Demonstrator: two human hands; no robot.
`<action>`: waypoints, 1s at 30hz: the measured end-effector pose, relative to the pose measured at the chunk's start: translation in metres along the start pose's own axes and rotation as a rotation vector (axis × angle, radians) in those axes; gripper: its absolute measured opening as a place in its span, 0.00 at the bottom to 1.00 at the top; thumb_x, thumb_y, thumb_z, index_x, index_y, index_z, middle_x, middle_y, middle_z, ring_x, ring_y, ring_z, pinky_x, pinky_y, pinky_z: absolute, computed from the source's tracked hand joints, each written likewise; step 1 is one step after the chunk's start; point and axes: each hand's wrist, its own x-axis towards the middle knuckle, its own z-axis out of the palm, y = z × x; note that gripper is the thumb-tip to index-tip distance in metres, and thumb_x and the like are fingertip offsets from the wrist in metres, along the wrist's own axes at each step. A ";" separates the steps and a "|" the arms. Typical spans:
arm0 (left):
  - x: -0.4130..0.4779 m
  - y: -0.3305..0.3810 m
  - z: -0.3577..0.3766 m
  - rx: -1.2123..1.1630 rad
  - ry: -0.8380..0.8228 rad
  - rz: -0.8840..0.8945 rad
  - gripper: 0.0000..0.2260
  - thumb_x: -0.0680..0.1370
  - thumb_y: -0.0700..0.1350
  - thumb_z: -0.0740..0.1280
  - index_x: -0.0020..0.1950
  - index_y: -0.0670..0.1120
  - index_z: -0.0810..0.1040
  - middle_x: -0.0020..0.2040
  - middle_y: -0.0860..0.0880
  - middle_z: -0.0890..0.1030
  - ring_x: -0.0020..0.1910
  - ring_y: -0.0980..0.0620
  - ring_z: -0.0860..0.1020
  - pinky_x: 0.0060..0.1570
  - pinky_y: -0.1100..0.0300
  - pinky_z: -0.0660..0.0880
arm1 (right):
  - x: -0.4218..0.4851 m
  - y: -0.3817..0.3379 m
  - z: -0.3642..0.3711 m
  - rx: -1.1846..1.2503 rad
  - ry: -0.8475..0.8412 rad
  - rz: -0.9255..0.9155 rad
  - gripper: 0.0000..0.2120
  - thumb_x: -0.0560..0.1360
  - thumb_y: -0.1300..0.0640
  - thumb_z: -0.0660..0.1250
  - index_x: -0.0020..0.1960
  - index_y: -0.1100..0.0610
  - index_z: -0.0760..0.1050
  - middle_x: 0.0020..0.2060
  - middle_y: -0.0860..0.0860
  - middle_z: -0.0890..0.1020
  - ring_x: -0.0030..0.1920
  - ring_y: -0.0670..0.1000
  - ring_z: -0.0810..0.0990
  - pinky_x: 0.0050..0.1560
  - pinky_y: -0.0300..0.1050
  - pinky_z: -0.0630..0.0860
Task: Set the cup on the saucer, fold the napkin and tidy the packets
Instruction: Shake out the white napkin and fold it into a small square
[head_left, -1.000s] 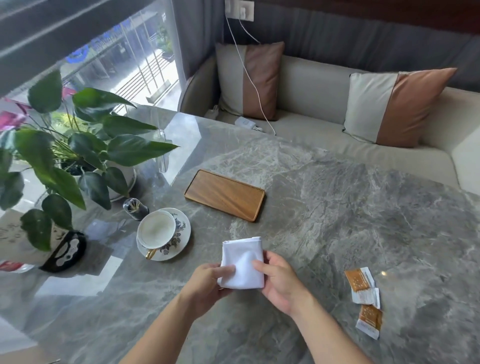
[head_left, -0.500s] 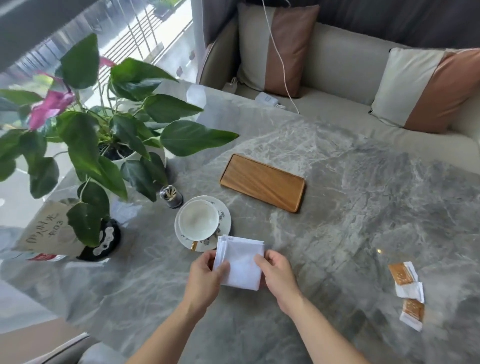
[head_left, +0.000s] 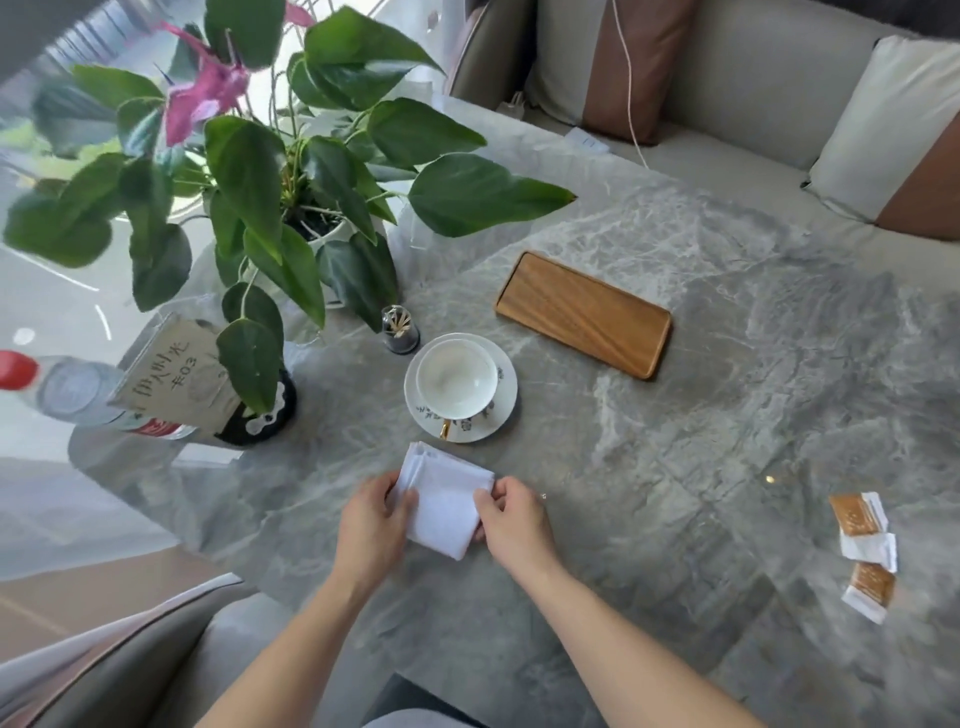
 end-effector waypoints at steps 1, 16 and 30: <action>0.002 -0.003 0.000 0.032 0.015 0.016 0.03 0.80 0.42 0.66 0.49 0.44 0.79 0.42 0.46 0.81 0.41 0.44 0.77 0.40 0.50 0.72 | 0.000 -0.002 0.004 -0.018 0.013 -0.009 0.10 0.78 0.52 0.66 0.45 0.60 0.75 0.39 0.57 0.85 0.42 0.58 0.84 0.44 0.53 0.80; 0.014 -0.037 -0.003 0.524 0.171 0.601 0.24 0.81 0.46 0.62 0.77 0.46 0.68 0.73 0.42 0.71 0.70 0.40 0.70 0.67 0.47 0.67 | -0.008 0.005 0.020 -0.669 0.347 -0.605 0.17 0.73 0.51 0.73 0.58 0.57 0.77 0.54 0.54 0.80 0.54 0.58 0.79 0.51 0.53 0.77; 0.023 -0.047 -0.008 0.824 -0.102 0.615 0.29 0.85 0.58 0.47 0.83 0.49 0.46 0.84 0.53 0.45 0.83 0.49 0.43 0.79 0.42 0.46 | -0.003 0.034 0.032 -0.940 0.150 -0.600 0.37 0.80 0.38 0.52 0.82 0.55 0.48 0.82 0.51 0.48 0.81 0.51 0.45 0.79 0.54 0.47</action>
